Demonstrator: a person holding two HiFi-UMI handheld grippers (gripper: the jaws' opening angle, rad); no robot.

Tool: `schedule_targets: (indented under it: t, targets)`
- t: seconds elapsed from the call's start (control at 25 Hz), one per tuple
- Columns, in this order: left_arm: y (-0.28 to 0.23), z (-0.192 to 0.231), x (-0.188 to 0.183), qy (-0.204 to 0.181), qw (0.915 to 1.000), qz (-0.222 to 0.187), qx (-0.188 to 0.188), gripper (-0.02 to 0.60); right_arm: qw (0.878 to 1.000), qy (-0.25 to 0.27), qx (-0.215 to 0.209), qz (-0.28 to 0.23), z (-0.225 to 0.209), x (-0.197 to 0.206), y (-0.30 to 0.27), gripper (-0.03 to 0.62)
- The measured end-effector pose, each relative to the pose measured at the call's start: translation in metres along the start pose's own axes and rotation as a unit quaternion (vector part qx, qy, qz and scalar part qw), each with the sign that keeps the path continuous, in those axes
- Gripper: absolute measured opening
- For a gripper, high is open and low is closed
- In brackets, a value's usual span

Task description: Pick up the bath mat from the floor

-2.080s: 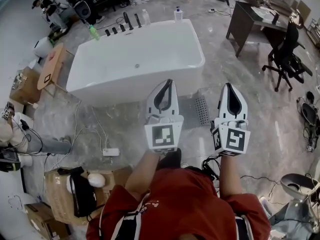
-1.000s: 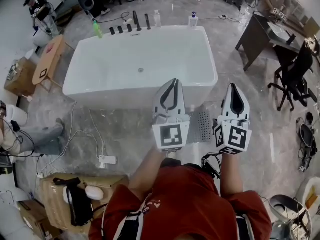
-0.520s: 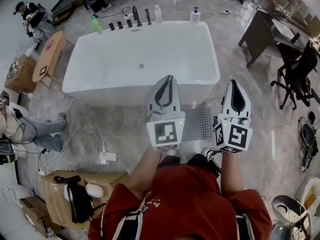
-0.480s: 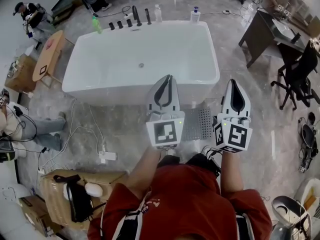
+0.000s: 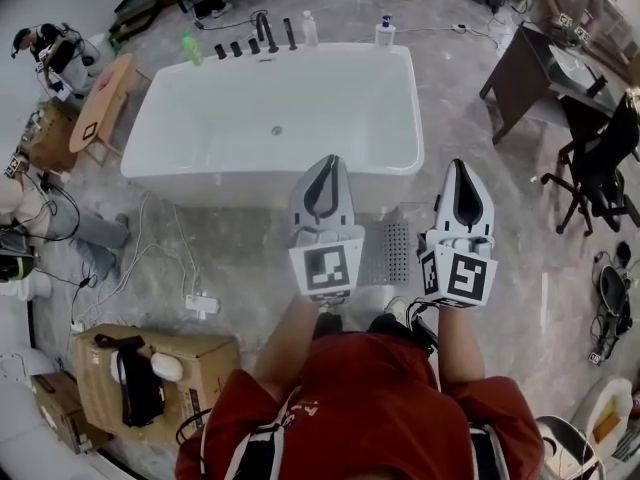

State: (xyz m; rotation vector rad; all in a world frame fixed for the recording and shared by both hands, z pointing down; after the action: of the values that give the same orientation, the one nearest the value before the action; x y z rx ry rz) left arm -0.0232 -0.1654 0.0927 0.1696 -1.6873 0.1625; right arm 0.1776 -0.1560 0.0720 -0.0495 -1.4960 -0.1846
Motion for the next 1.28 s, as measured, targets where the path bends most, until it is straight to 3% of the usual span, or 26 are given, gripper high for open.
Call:
schedule_targets:
  t: [0.36, 0.68, 0.8, 0.96, 1.28]
  targets:
    - [-0.014, -0.046, -0.001, -0.034, 0.9993, 0.006, -0.016, 0.015, 1.0, -0.013, -0.02, 0.014, -0.05, 0.017, -0.003, 0.012]
    - [-0.012, -0.038, 0.014, -0.012, 0.9988, 0.035, -0.032, 0.015, 0.999, -0.01, -0.031, 0.028, -0.046, 0.034, -0.009, 0.012]
    - [-0.014, -0.034, 0.029, -0.017, 0.9985, 0.038, -0.034, 0.017, 0.999, -0.011, -0.035, 0.04, -0.043, 0.045, -0.013, 0.012]
    - [-0.017, -0.031, 0.051, 0.006, 0.9979, 0.04, -0.051, 0.017, 0.997, -0.01, -0.044, 0.058, -0.038, 0.072, -0.021, 0.012]
    - [-0.011, -0.03, 0.128, 0.02, 0.9945, 0.101, -0.018, 0.017, 0.992, -0.026, -0.061, 0.11, -0.018, 0.147, -0.012, 0.012]
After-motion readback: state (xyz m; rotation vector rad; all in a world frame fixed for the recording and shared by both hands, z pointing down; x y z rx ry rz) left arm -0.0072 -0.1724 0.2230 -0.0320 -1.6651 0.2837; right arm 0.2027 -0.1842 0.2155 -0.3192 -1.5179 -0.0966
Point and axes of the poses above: the fingertips, and each gripper's own axes: y backward along the fingers, z to its left, x out of its underside, the point moved 6 cm from there along y, backward along the fingers, and after that the axes turned 7 degrees about z, right-handed, at the moved point
